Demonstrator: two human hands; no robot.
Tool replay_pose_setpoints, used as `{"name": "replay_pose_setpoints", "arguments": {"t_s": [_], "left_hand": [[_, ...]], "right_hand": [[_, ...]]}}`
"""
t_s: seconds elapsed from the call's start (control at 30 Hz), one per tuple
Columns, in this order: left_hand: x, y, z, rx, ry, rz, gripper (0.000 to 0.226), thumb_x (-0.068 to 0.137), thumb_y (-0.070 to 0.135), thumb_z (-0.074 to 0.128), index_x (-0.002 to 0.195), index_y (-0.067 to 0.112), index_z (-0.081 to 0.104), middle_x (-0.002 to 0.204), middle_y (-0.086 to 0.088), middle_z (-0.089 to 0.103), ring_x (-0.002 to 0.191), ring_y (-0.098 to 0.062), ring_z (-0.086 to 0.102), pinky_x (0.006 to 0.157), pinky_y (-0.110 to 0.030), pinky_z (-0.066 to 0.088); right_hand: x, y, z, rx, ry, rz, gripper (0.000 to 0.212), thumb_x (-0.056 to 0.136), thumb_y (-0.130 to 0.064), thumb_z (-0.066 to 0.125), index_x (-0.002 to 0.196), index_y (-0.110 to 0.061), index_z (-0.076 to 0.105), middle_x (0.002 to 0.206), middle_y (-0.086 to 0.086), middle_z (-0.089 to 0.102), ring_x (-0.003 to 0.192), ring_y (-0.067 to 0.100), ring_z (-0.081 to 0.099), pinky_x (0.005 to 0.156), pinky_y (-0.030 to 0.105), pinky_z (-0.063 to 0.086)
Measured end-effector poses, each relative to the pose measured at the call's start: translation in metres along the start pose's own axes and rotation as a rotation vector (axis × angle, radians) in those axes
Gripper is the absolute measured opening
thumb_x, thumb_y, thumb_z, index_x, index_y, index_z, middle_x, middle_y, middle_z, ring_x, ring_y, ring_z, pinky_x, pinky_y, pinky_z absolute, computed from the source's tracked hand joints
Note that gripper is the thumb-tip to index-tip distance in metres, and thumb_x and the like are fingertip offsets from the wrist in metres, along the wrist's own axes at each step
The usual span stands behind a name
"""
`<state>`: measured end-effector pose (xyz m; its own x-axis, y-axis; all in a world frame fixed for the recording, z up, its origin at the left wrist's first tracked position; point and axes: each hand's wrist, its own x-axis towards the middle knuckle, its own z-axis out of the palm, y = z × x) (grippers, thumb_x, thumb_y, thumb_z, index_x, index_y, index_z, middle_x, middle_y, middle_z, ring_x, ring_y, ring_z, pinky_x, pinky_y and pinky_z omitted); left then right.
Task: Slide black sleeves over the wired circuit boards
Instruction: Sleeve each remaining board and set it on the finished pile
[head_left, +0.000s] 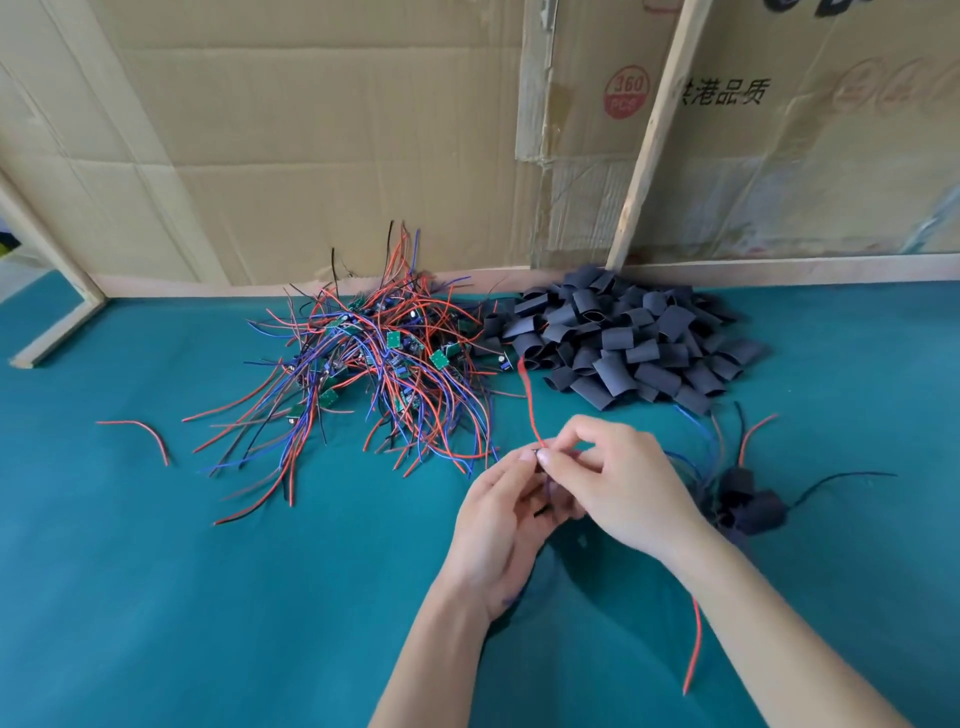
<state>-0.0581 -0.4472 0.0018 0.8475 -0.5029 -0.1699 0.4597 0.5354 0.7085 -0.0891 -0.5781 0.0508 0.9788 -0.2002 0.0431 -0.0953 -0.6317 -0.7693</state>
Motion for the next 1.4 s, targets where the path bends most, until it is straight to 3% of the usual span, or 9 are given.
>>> {"name": "replay_pose_setpoints", "arguments": {"t_s": [0.13, 0.2, 0.27, 0.37, 0.7, 0.8, 0.97, 1.17, 1.4], "left_hand": [[0.0, 0.0, -0.002, -0.001, -0.022, -0.004, 0.029, 0.102, 0.01, 0.049, 0.12, -0.006, 0.065, 0.122, -0.031, 0.067, 0.111, -0.037, 0.068, 0.097, -0.042, 0.056], [0.0, 0.0, -0.003, -0.011, -0.014, -0.02, 0.028, 0.104, 0.009, 0.045, 0.12, -0.006, 0.064, 0.119, -0.032, 0.067, 0.114, -0.041, 0.068, 0.093, -0.041, 0.058], [-0.001, 0.001, -0.003, -0.011, -0.013, -0.031, 0.029, 0.105, 0.008, 0.042, 0.119, -0.004, 0.064, 0.116, -0.032, 0.068, 0.112, -0.041, 0.069, 0.089, -0.039, 0.059], [-0.003, 0.003, -0.002, -0.011, -0.018, -0.043, 0.031, 0.103, 0.008, 0.039, 0.117, 0.002, 0.067, 0.113, -0.031, 0.069, 0.107, -0.039, 0.07, 0.087, -0.038, 0.06], [-0.004, 0.004, -0.001, 0.039, -0.005, -0.036, 0.032, 0.104, 0.013, 0.042, 0.113, 0.007, 0.073, 0.11, -0.029, 0.069, 0.104, -0.037, 0.07, 0.087, -0.037, 0.059], [-0.004, 0.004, 0.0, 0.054, -0.031, -0.031, 0.03, 0.095, 0.016, 0.05, 0.112, 0.006, 0.073, 0.108, -0.027, 0.07, 0.102, -0.036, 0.071, 0.085, -0.036, 0.059], [-0.005, 0.003, 0.0, 0.091, -0.054, -0.027, 0.033, 0.089, 0.019, 0.052, 0.11, 0.008, 0.075, 0.103, -0.024, 0.071, 0.098, -0.034, 0.072, 0.084, -0.035, 0.058], [-0.007, 0.003, 0.001, 0.126, -0.089, -0.034, 0.033, 0.089, 0.019, 0.053, 0.11, 0.008, 0.076, 0.102, -0.023, 0.07, 0.097, -0.031, 0.071, 0.086, -0.035, 0.058], [-0.009, 0.003, 0.002, 0.139, -0.088, -0.043, 0.033, 0.089, 0.019, 0.053, 0.11, 0.007, 0.075, 0.098, -0.023, 0.069, 0.093, -0.03, 0.07, 0.084, -0.034, 0.057]], "right_hand": [[0.018, 0.002, -0.024, -0.051, -0.053, -0.01, 0.026, 0.091, -0.033, 0.069, 0.069, -0.02, 0.071, 0.057, -0.004, 0.071, 0.054, 0.016, 0.069, 0.063, 0.03, 0.057], [0.038, 0.01, -0.034, -0.142, 0.129, 0.031, 0.022, 0.088, -0.035, 0.069, 0.071, -0.023, 0.072, 0.061, -0.009, 0.071, 0.063, 0.013, 0.07, 0.065, 0.029, 0.056], [0.06, 0.021, -0.043, -0.288, 0.319, 0.088, 0.011, 0.088, -0.037, 0.07, 0.084, -0.027, 0.072, 0.08, -0.011, 0.074, 0.085, 0.02, 0.07, 0.073, 0.033, 0.053], [0.086, 0.033, -0.043, -0.459, 0.332, 0.174, 0.027, 0.09, -0.043, 0.071, 0.11, -0.024, 0.067, 0.114, 0.001, 0.066, 0.107, 0.031, 0.062, 0.074, 0.035, 0.044], [0.101, 0.046, -0.031, -0.472, 0.467, 0.23, 0.021, 0.086, -0.032, 0.077, 0.099, -0.024, 0.061, 0.096, 0.005, 0.069, 0.081, 0.028, 0.047, 0.065, 0.033, 0.039], [0.094, 0.042, -0.043, -0.209, 0.532, 0.172, 0.025, 0.08, -0.03, 0.081, 0.097, -0.025, 0.065, 0.088, -0.005, 0.07, 0.081, 0.022, 0.057, 0.07, 0.033, 0.044], [0.08, 0.013, -0.056, 0.825, 0.377, 0.131, 0.025, 0.084, -0.013, 0.083, 0.106, -0.018, 0.072, 0.088, 0.004, 0.075, 0.067, 0.016, 0.069, 0.058, 0.026, 0.056], [0.091, -0.012, -0.063, 0.958, 0.306, 0.122, 0.031, 0.089, -0.016, 0.08, 0.118, -0.008, 0.071, 0.101, 0.011, 0.075, 0.074, 0.022, 0.071, 0.062, 0.025, 0.056], [0.098, -0.021, -0.054, 0.969, 0.259, 0.158, 0.024, 0.087, -0.017, 0.082, 0.107, -0.01, 0.072, 0.087, 0.009, 0.076, 0.073, 0.025, 0.075, 0.061, 0.027, 0.058]]}}
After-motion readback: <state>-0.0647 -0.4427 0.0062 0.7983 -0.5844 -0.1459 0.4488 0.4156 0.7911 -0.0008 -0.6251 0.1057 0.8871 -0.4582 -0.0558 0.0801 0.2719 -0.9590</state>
